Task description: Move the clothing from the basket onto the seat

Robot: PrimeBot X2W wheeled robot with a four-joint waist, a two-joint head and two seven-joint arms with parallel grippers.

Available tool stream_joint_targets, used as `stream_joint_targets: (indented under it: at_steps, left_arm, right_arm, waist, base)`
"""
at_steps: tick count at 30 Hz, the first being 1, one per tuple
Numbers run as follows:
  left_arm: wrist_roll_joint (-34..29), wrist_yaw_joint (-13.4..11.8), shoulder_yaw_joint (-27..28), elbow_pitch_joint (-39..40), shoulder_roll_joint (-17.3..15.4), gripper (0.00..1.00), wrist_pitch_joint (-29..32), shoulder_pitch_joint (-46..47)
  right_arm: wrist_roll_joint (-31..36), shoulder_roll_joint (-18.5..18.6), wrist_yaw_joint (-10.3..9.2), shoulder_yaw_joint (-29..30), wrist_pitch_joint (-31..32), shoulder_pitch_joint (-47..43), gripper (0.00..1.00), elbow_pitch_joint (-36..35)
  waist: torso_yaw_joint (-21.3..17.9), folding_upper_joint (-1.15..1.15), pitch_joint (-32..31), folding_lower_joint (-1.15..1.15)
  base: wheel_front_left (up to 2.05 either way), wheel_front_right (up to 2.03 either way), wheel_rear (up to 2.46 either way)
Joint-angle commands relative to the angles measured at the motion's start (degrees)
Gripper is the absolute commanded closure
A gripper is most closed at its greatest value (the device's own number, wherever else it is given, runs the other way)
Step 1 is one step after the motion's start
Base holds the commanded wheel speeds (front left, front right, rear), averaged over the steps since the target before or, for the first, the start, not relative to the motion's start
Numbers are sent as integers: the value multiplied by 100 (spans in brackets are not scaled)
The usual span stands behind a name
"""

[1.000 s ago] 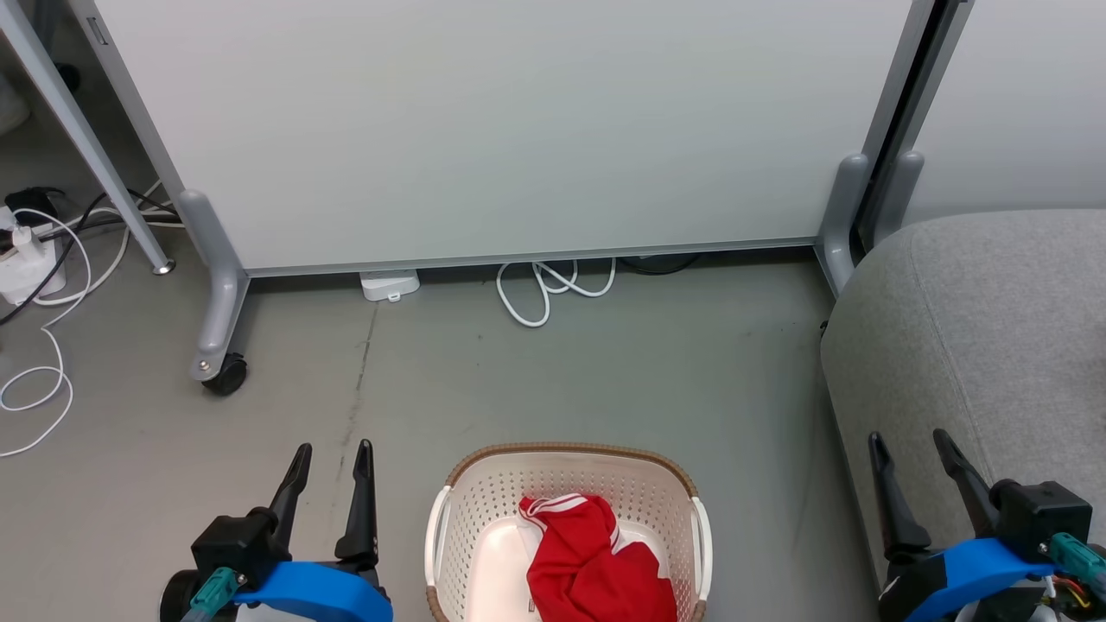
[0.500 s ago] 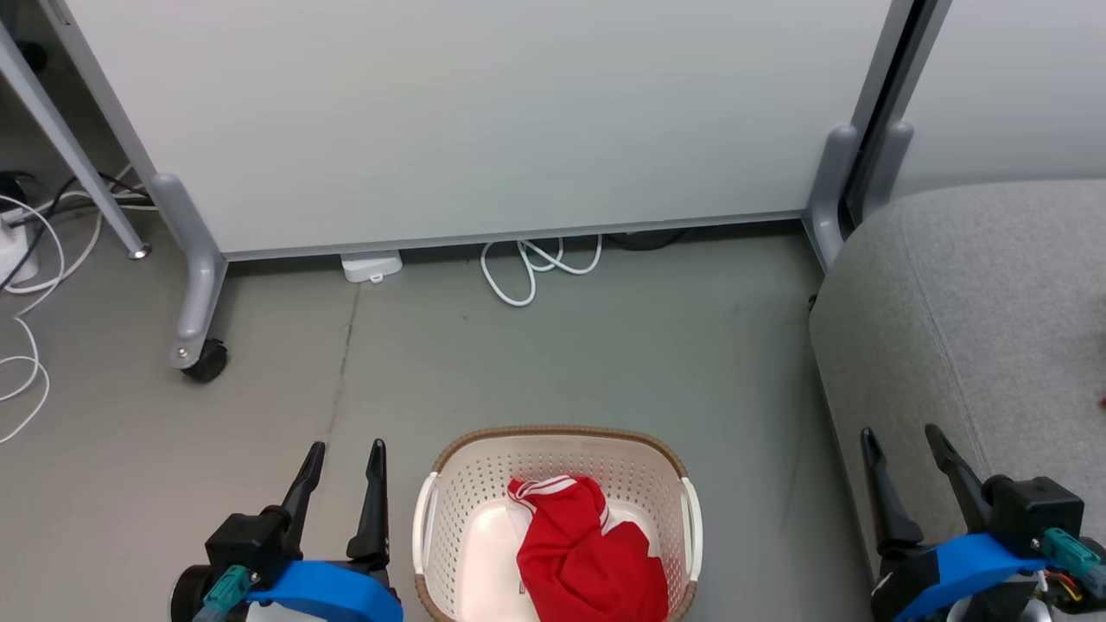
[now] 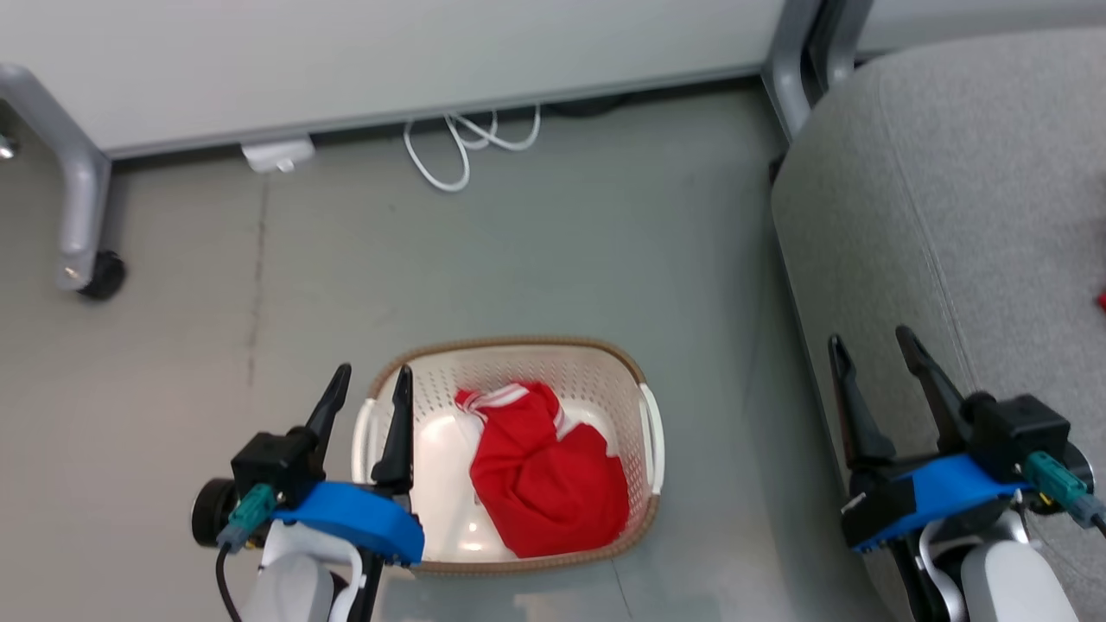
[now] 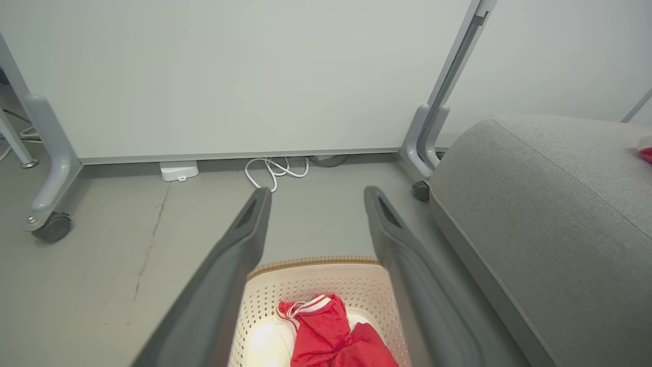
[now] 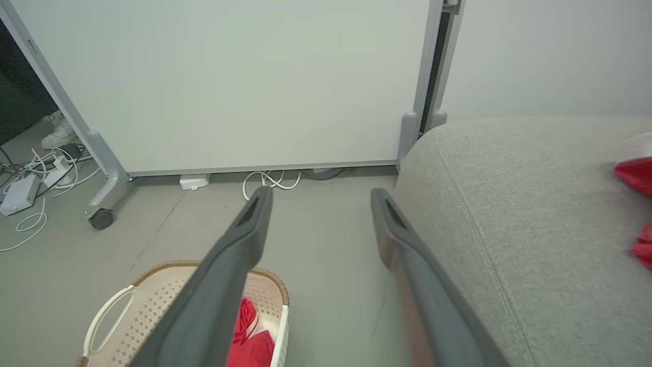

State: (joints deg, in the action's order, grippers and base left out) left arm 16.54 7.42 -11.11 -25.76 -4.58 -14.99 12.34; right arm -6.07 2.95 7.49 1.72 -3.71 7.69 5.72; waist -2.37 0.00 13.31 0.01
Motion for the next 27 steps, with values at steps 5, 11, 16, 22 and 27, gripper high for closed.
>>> stream_joint_targets:
  at_steps: [5, 11, 16, 22, 27]
  left_arm:
    - [59, 8, -150, -313, -70, 0, -29, 715]
    - [145, 8, -359, -670, -161, 0, -30, 1351]
    - [116, 8, -736, -1038, -312, 0, -29, 1815]
    - [70, 8, -1337, -1570, -581, 0, -29, 2333]
    - [100, 8, -1770, -1994, -871, 0, -30, 2681]
  right_arm:
    - [8, -10, 1, -188, -115, 533, 0, -123]
    - [15, -10, 1, -379, -201, 960, 0, -267]
    - [-12, -12, 1, -430, -263, 1178, 0, -373]
    - [-133, -11, 1, -513, -387, 1326, 0, -416]
    - [-248, -11, 1, -637, -525, 1417, 0, -360]
  waist:
    - [-519, 0, 1167, -1]
    - [-797, 0, 1980, -1]
    - [-959, 0, 2556, -1]
    - [-1079, 0, 3130, -1]
    - [-1211, 0, 3495, -1]
  base:
    - [0, 0, 0]
    - [0, 0, 0]
    - [0, 0, 0]
    - [0, 0, 0]
    - [0, 0, 0]
